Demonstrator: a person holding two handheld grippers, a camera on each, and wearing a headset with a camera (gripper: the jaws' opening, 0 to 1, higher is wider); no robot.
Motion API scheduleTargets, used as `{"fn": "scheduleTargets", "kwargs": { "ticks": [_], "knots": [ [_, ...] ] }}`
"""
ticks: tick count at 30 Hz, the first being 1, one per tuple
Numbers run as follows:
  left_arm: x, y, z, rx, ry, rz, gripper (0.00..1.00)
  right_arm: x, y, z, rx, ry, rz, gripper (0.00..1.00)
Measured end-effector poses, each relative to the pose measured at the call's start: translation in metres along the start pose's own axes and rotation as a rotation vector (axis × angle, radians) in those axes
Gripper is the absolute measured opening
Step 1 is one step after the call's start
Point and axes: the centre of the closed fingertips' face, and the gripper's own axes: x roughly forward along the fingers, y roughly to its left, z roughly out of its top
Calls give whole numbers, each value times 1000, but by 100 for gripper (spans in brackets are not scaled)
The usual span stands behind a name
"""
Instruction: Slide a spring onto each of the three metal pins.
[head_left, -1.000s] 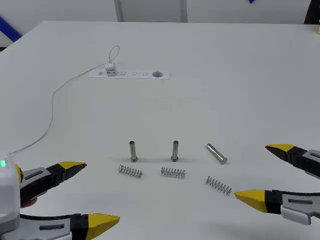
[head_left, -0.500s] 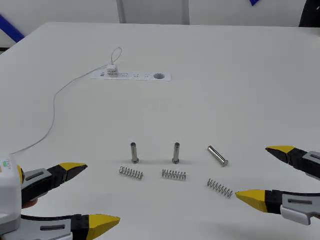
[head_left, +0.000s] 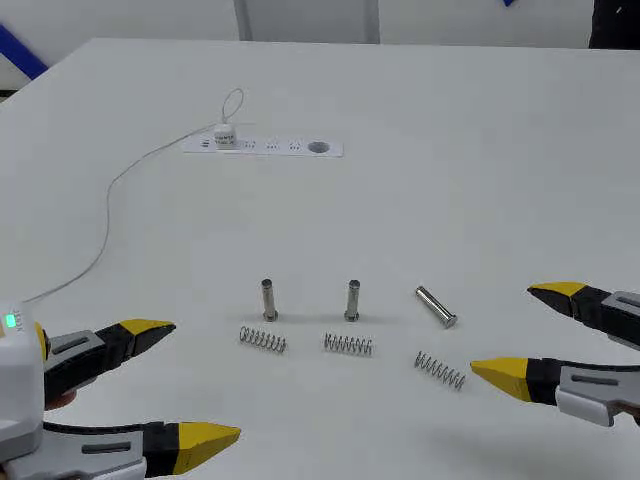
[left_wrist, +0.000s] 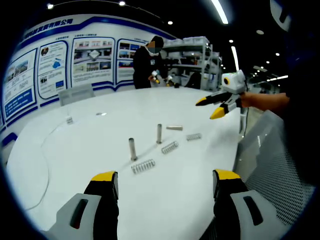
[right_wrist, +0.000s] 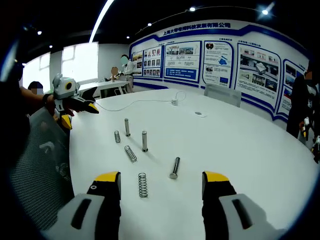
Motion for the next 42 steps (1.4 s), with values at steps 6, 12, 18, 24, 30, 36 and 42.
{"fn": "scheduleTargets", "kwargs": {
  "ticks": [6,12,18,24,30,36,42],
  "knots": [
    [0,0,-1,2,3,-3,79,4,-8,4,8,22,-15,58],
    [0,1,-2,1,3,-2,78,13,-12,9,3,45,-26,52],
    [-1,1,0,0,1,4,78,23,-19,10,-4,73,-44,45],
    [-1,0,0,0,6,2,78,34,-26,11,-2,103,-61,41],
    [0,-1,0,-1,10,-1,77,45,-30,12,-13,129,-59,37],
    [0,-2,-1,-1,15,-4,76,57,-34,9,-25,173,-59,34],
    [0,-1,-2,-3,17,-4,76,69,-38,4,-16,219,-61,30]
  ]
}}
